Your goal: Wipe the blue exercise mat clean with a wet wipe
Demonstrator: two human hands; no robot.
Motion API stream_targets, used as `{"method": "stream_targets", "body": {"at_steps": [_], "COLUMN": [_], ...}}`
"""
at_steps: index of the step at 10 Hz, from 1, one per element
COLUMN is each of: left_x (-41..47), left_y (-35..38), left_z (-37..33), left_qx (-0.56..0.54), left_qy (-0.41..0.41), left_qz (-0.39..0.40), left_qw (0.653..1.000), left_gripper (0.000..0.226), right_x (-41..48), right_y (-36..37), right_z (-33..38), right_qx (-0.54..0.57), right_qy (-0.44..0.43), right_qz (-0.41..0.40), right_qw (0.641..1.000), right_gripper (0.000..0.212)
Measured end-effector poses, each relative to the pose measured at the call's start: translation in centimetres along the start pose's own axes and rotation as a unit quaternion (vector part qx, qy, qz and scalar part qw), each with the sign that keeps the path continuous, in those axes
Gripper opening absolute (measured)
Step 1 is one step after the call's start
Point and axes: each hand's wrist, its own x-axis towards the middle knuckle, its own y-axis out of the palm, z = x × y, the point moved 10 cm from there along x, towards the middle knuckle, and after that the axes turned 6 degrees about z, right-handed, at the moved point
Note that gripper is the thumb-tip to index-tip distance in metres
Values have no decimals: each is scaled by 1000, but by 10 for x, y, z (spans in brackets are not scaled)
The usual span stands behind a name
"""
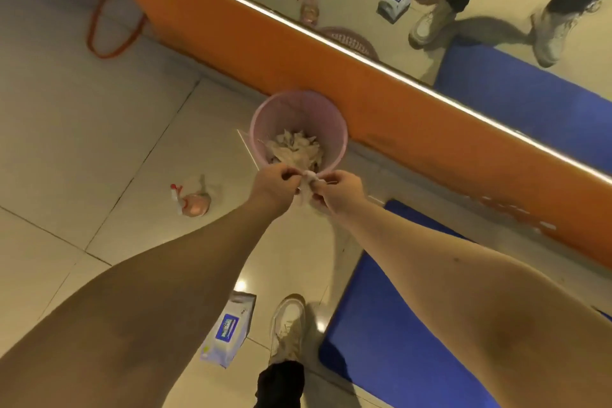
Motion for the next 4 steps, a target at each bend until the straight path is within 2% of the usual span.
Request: {"method": "stream_targets", "body": {"at_steps": [1, 2, 3, 4], "left_x": [60, 99, 115, 106], "left_y": [11, 18, 21, 24], "left_z": [35, 57, 68, 75], "left_qx": [-8, -9, 3, 39], "left_qy": [-17, -34, -35, -63], "left_qz": [17, 30, 30, 35], "left_qw": [1000, 999, 999, 997], "left_gripper": [14, 17, 24, 21], "right_x": [68, 106, 117, 113], "right_y": [8, 17, 26, 21], "right_z": [-9, -4, -3, -19], "right_qx": [0, 15, 37, 23], "right_qy": [4, -5, 4, 35], "right_qz": [-45, -44, 7, -22], "right_qw": [999, 999, 999, 999], "right_gripper": [11, 11, 24, 23]}}
